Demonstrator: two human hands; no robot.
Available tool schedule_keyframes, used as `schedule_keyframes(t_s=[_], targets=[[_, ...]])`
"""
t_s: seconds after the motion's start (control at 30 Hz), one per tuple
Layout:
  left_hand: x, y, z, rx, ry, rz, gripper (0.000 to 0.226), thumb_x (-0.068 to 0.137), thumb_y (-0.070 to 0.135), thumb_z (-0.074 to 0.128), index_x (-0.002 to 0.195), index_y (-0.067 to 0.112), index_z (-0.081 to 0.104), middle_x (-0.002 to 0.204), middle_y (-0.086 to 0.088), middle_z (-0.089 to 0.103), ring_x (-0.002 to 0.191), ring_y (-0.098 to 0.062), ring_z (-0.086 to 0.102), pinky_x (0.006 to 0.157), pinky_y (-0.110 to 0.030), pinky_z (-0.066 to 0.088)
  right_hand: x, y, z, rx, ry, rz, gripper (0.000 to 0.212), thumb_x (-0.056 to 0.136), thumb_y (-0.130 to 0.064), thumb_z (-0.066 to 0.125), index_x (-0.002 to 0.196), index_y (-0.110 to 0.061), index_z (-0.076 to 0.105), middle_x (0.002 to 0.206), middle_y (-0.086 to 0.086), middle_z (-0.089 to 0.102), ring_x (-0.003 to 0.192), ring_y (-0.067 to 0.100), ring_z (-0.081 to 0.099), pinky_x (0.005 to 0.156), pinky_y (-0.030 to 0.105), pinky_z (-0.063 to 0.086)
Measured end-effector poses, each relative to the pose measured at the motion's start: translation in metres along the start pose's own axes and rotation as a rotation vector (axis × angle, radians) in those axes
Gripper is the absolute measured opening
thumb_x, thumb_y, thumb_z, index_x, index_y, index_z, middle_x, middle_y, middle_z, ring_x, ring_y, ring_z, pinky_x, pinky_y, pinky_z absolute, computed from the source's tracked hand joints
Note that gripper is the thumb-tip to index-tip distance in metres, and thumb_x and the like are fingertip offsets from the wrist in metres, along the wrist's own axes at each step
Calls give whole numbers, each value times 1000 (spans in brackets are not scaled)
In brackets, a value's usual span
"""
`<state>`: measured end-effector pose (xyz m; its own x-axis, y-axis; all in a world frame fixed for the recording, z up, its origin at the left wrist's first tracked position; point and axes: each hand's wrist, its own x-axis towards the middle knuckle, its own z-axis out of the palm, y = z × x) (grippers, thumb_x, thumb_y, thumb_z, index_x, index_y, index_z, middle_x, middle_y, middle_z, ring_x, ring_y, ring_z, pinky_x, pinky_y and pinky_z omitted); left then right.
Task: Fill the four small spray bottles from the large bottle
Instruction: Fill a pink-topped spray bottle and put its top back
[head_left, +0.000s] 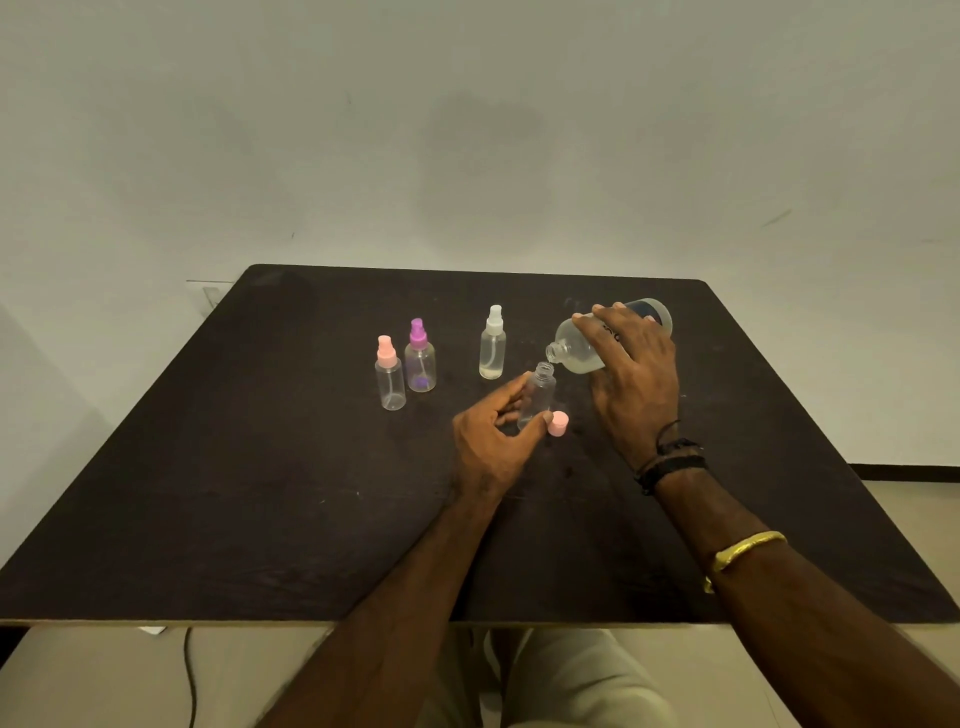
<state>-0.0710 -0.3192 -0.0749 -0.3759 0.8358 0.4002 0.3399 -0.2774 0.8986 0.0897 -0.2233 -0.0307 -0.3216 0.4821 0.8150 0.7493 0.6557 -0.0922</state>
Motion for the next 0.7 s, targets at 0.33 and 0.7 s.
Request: schedule_keyframes(t_s=[0.33, 0.7], targets=[[0, 1, -1, 14, 4, 6, 62, 80, 18, 86, 137, 11, 61, 124, -1, 71, 108, 7, 66, 90, -13, 53, 1, -2, -3, 2, 10, -5, 56, 83, 0, 73, 135, -16, 61, 137, 11, 61, 133, 34, 51, 110, 59, 37], [0, 0, -1, -3, 3, 4, 61, 81, 16, 85, 137, 11, 61, 125, -1, 71, 110, 1, 67, 92, -19, 56, 2, -3, -6, -3, 9, -7, 57, 82, 4, 69, 136, -16, 60, 138, 11, 60, 135, 33, 49, 113, 59, 34]])
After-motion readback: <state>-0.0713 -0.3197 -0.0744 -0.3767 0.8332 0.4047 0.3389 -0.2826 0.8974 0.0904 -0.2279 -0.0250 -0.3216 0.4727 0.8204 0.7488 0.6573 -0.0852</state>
